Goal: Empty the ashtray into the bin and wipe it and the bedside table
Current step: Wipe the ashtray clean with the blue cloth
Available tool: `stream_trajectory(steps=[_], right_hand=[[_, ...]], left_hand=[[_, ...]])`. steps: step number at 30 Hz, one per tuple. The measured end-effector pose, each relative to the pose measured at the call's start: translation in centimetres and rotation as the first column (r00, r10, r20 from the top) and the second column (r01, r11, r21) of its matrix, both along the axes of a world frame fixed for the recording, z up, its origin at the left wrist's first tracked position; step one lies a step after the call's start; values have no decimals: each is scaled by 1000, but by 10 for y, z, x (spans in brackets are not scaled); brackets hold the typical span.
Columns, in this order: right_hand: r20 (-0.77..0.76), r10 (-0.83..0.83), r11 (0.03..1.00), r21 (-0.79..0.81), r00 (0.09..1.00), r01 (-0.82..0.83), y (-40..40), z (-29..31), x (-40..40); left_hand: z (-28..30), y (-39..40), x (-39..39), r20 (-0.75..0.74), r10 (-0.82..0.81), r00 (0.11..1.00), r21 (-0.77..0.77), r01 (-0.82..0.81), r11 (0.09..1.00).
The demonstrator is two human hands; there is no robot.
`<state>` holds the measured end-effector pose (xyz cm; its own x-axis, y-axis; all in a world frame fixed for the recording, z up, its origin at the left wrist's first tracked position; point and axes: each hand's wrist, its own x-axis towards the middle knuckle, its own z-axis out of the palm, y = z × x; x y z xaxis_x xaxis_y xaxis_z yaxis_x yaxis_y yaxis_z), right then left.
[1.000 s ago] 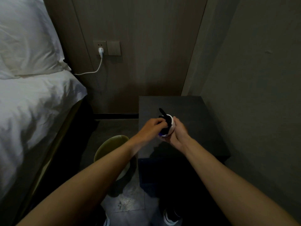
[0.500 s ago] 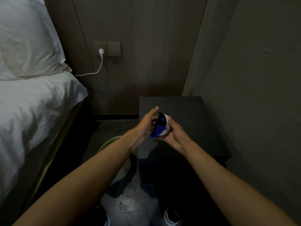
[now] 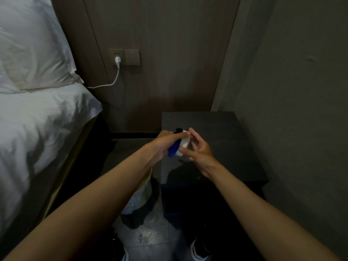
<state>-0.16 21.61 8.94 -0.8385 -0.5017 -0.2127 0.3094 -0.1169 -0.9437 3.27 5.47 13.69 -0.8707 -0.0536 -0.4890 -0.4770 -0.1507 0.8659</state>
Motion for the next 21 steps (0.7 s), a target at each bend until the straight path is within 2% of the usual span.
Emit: stream_trajectory(steps=[2,4,6,8,9,11,13,15,21], right_hand=[[-68,-11,999,31,998,13,-2,1,0],[-64,-9,999,46,998,12,-1,3,-2],[34,4,1000,14,999,-5,-1,8,-3],[199,22,996,-89,980,-4,-1,9,-5],[274,28,992,-128,961,8,-1,10,-5],[360,27,994,-105,932,12,-2,9,-4],[390,48,998,-64,919,-25,-2,7,-2],[417,84,994,-98,905,-47,-2,2,-2],[464,42,981,-187,885,51,-1,-2,-3]], left_hand=[[0,-2,-1,-7,16,1000,-32,-16,999],[-1,-2,0,-49,14,999,-54,-17,998],[-2,-1,2,-117,0,993,-75,-9,997],[-4,0,5,-181,-20,983,-113,0,994],[-4,0,6,-213,-41,976,-157,7,988],[-4,1,8,-291,-132,948,-301,40,953],[-5,0,9,-356,-250,901,-427,81,901],[-4,-2,12,-391,-302,869,-493,79,866],[-7,-8,17,-361,-454,814,-633,144,761]])
